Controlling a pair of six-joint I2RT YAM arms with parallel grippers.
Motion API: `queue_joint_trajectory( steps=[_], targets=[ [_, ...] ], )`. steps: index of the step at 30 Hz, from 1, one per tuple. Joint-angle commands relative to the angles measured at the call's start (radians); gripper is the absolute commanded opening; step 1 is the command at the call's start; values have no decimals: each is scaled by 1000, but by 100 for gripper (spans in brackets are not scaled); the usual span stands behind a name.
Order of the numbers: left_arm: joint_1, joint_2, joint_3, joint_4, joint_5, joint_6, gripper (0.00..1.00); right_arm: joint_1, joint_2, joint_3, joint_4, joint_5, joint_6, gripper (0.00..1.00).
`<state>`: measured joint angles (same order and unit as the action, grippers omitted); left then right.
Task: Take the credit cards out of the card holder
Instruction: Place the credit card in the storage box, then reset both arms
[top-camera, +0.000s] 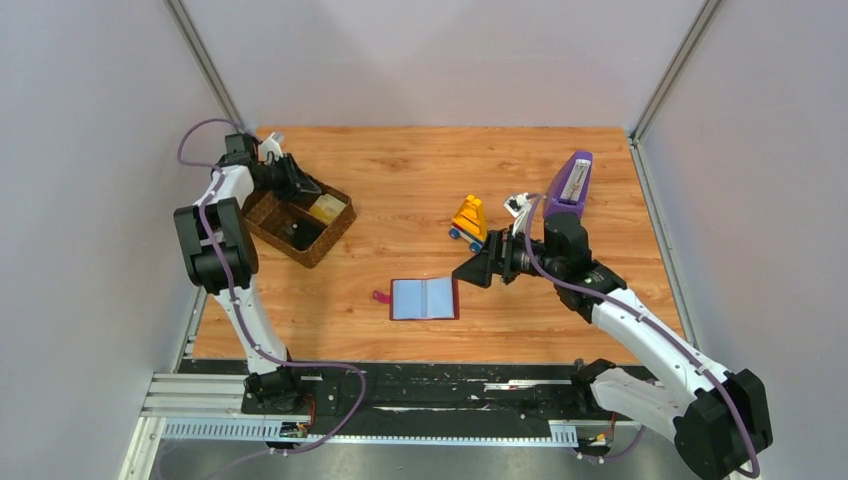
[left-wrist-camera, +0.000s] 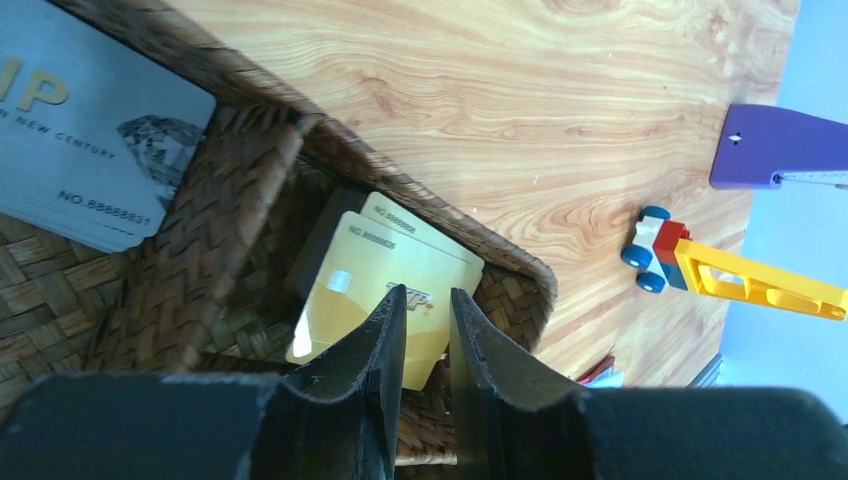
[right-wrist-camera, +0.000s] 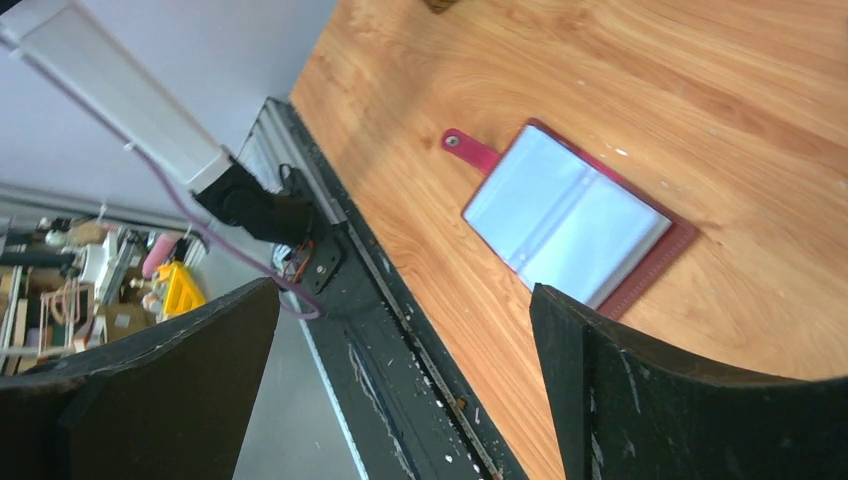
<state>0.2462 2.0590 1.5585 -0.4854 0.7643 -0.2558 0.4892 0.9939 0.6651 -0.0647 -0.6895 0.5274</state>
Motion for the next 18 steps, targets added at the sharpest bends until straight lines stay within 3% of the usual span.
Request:
queue_joint_trajectory(
  steps=[1, 8, 12, 18],
  targets=[
    [-37, -103, 61, -69, -17, 47, 31, -3, 16, 74, -109, 181, 38, 100],
    [-118, -297, 17, -118, -35, 55, 31, -3, 18, 125, -242, 331, 16, 100],
    [-173, -443, -81, -125, -40, 68, 34, -3, 16, 177, -325, 413, -2, 100],
    [-373, -706, -286, -106, -80, 42, 41, -2, -15, 235, -379, 486, -14, 100]
  ],
)
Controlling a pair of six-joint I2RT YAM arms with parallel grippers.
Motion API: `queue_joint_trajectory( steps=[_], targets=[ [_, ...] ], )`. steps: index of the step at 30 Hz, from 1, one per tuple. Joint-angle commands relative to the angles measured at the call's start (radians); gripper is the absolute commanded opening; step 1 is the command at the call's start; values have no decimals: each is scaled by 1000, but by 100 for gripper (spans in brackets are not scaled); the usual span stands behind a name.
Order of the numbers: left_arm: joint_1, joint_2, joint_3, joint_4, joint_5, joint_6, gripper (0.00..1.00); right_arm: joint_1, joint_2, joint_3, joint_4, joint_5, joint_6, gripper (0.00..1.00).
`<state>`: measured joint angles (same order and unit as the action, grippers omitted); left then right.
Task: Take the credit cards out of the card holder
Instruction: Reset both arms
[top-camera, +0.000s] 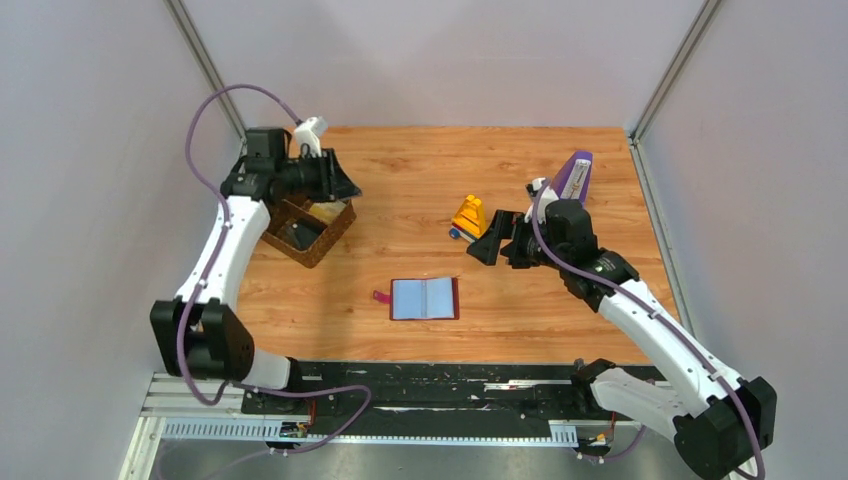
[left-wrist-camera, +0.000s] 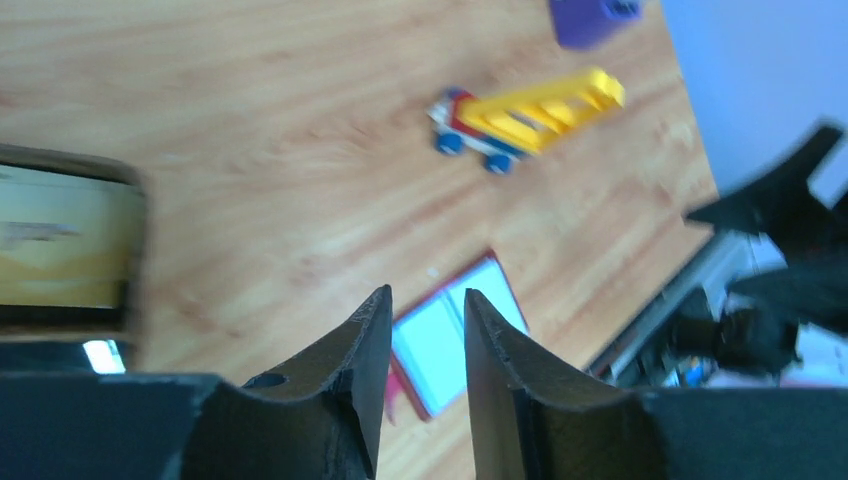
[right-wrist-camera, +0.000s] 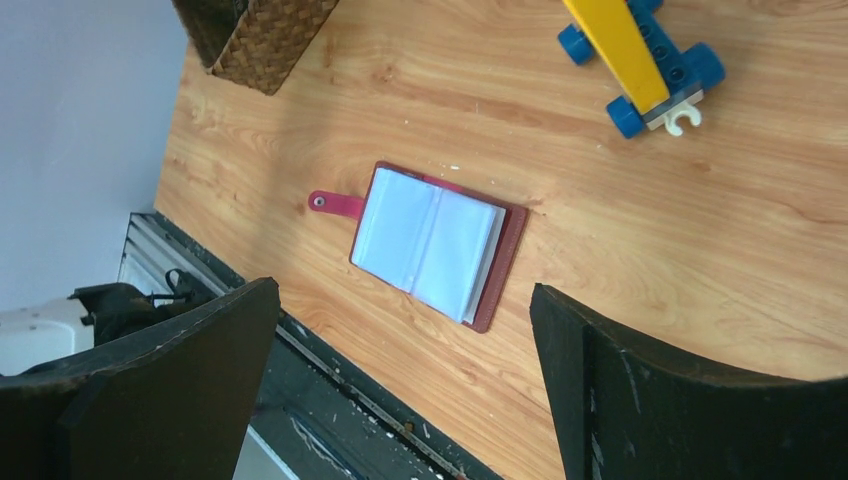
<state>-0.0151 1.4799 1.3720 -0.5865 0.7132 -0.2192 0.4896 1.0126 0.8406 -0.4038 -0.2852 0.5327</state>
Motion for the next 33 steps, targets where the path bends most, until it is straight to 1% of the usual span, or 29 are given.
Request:
queue_joint_trajectory(
  steps=[1, 3, 6, 8, 11, 13, 14, 15, 16, 22, 33],
  targets=[
    [-134, -152, -117, -1, -40, -8, 46, -3, -40, 62, -40, 85, -19, 100],
    [-188, -223, -174, 18, -68, -29, 51, -2, -52, 64, -43, 95, -15, 100],
    [-241, -322, -264, 58, -68, -67, 53, -3, -77, 58, -45, 112, -5, 100],
    [-254, -365, -303, 64, -67, -80, 54, -3, -95, 47, -46, 122, 7, 100],
    [-261, -422, -359, 73, -71, -88, 69, -3, -129, 27, -52, 129, 18, 100],
    [-261, -477, -392, 87, -80, -93, 72, -3, -157, 10, -51, 137, 27, 100],
    [-262, -491, -401, 94, -85, -95, 76, -3, -172, 3, -50, 142, 31, 100],
    [-261, -513, -417, 97, -93, -95, 94, -3, -185, -3, -50, 146, 33, 100],
    [-261, -523, -424, 100, -96, -95, 98, -3, -196, -7, -49, 148, 34, 100],
    [-262, -580, -459, 111, -98, -93, 100, -3, -259, -24, -46, 175, 44, 100],
    [-261, -599, -453, 118, -109, -91, 100, -3, -268, -26, -43, 189, 51, 100]
  ],
)
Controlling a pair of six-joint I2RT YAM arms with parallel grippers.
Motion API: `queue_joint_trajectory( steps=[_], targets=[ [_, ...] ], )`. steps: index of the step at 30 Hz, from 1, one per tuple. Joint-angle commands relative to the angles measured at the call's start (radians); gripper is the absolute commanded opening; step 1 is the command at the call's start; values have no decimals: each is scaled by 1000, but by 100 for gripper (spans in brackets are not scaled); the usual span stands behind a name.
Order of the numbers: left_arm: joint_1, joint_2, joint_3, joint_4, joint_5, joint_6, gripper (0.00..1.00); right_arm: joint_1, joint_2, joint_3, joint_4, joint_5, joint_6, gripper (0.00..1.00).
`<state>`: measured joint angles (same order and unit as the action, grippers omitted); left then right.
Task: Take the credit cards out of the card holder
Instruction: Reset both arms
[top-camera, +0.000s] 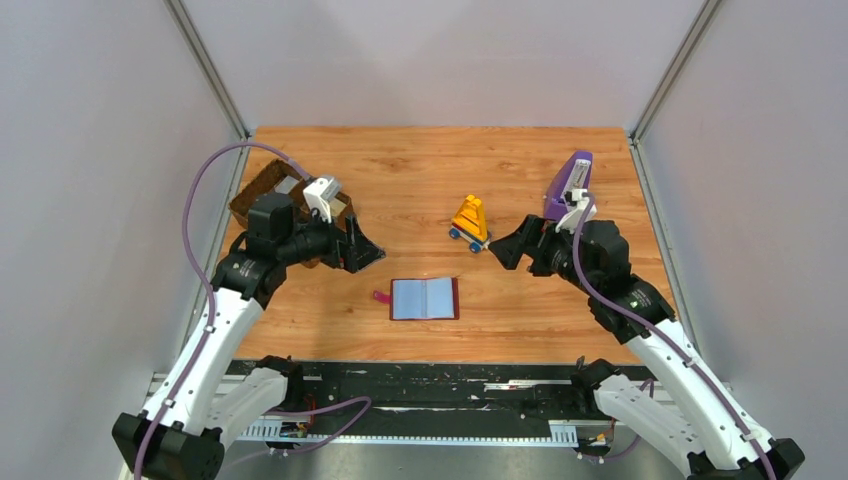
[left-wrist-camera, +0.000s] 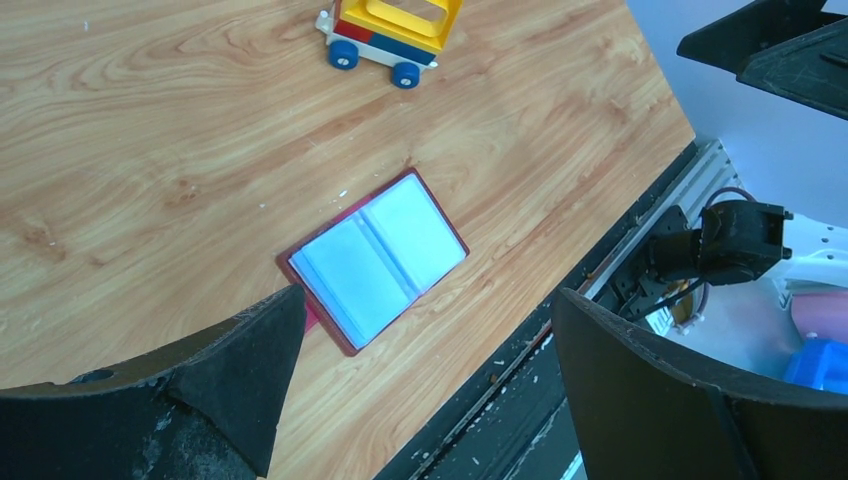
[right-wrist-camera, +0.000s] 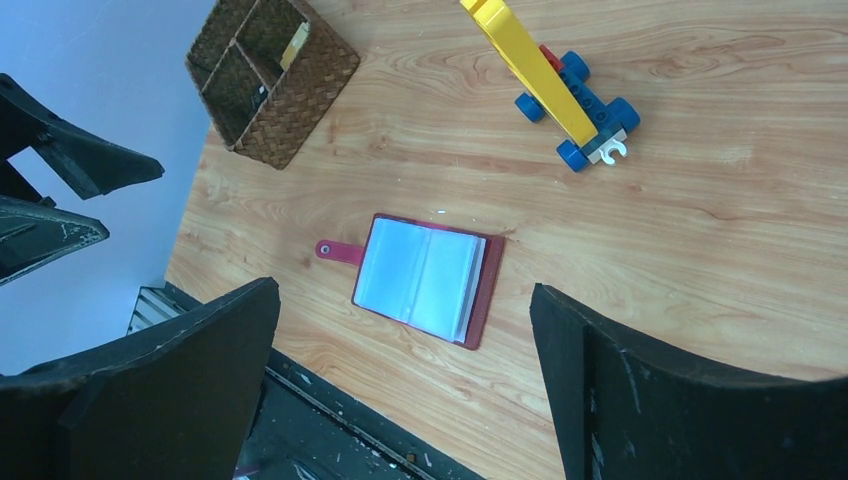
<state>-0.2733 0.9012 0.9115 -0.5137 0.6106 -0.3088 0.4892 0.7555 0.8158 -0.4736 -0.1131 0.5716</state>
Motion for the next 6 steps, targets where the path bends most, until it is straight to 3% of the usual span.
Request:
queue_joint_trajectory(
  steps=[1, 6],
  targets=[
    [-3, -21, 7, 45, -9, 0, 100, -3, -12, -1, 27, 15, 13, 100],
    [-3, -16, 12, 45, -10, 2, 100, -3, -11, -3, 37, 12, 12, 100]
  ],
)
